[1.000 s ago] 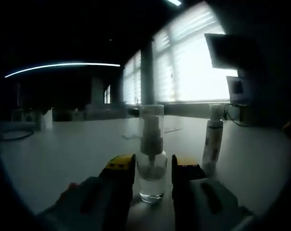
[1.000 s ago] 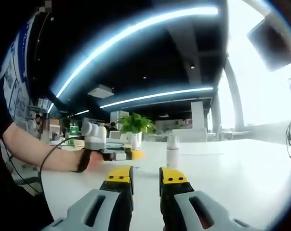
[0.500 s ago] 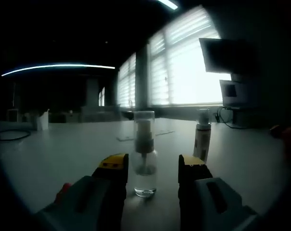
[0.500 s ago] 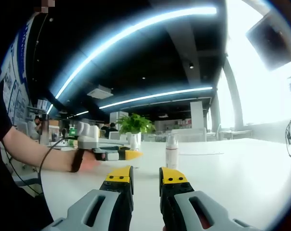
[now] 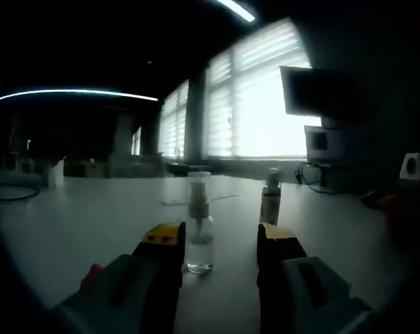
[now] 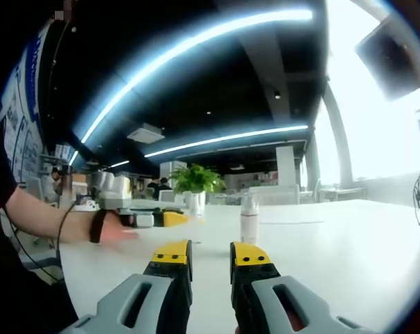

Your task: Clamp pump bottle remove cover press pump head put on cover

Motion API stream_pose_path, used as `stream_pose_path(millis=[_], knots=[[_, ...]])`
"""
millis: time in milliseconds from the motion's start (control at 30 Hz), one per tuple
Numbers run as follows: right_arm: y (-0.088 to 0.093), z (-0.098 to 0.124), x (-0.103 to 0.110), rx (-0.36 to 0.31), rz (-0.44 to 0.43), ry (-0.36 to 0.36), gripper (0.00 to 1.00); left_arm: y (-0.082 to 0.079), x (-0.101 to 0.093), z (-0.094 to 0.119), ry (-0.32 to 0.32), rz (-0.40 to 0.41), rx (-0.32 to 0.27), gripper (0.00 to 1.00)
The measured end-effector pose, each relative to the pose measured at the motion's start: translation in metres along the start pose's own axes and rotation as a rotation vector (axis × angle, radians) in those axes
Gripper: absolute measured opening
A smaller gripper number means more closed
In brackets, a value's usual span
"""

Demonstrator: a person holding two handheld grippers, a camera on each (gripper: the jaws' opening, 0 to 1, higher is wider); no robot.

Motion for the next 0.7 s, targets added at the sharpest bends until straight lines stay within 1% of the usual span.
stream_pose_path(millis=[67, 100, 200, 233, 267, 333, 367, 400, 467, 600, 633, 667, 700], knots=[[0.0, 0.0, -0.001, -0.001, -0.003, 0.0, 0.16, -0.002, -0.001, 0.005, -0.004, -0.023, 0.006, 0.32], [0.0, 0.0, -0.002, -0.003, -0.005, 0.002, 0.16, -0.005, 0.0, 0.009, -0.007, -0.019, -0.009, 0.32], [0.0, 0.0, -0.001, -0.002, -0.007, 0.003, 0.16, -0.011, -0.003, 0.017, -0.017, -0.025, -0.008, 0.33], [0.0, 0.0, -0.001, -0.002, -0.006, 0.001, 0.16, -0.015, -0.006, 0.022, -0.011, -0.02, -0.023, 0.33], [0.0, 0.0, 0.0, 0.001, -0.005, -0.001, 0.16, -0.017, -0.008, 0.024, -0.003, -0.018, -0.024, 0.33], [0.001, 0.0, 0.001, 0.006, -0.002, -0.003, 0.16, -0.023, -0.012, 0.031, 0.011, 0.019, -0.037, 0.33], [0.001, 0.0, 0.001, 0.006, -0.001, -0.004, 0.16, -0.026, -0.016, 0.034, 0.028, 0.028, -0.042, 0.33], [0.001, 0.0, 0.001, 0.005, -0.001, -0.004, 0.16, -0.029, -0.02, 0.038, 0.037, 0.026, -0.044, 0.33], [0.001, 0.0, 0.0, 0.005, 0.0, -0.004, 0.16, -0.033, -0.027, 0.045, 0.043, -0.003, -0.052, 0.33], [0.001, 0.0, 0.0, 0.005, 0.001, -0.004, 0.16, -0.033, -0.033, 0.058, 0.042, -0.053, -0.054, 0.34], [0.001, 0.0, 0.001, 0.005, 0.001, -0.005, 0.16, -0.032, -0.034, 0.061, 0.049, -0.052, -0.063, 0.34], [0.001, 0.0, 0.001, 0.005, -0.003, -0.007, 0.16, -0.03, -0.037, 0.063, 0.06, -0.03, -0.066, 0.34], [0.0, 0.0, 0.001, 0.002, -0.011, -0.008, 0.16, -0.026, -0.038, 0.065, 0.07, -0.004, -0.055, 0.34]])
Point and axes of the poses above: the point that each gripper's makers call its tool centre point, and the gripper's own axes: z roughly backward along the fingers, x roughly to its left, y roughly out of its underside, the point moved 4 cm from there along z, roughly backward along the fingers, and after that the axes turned 3 degrees about z, right-handed, at the moved point
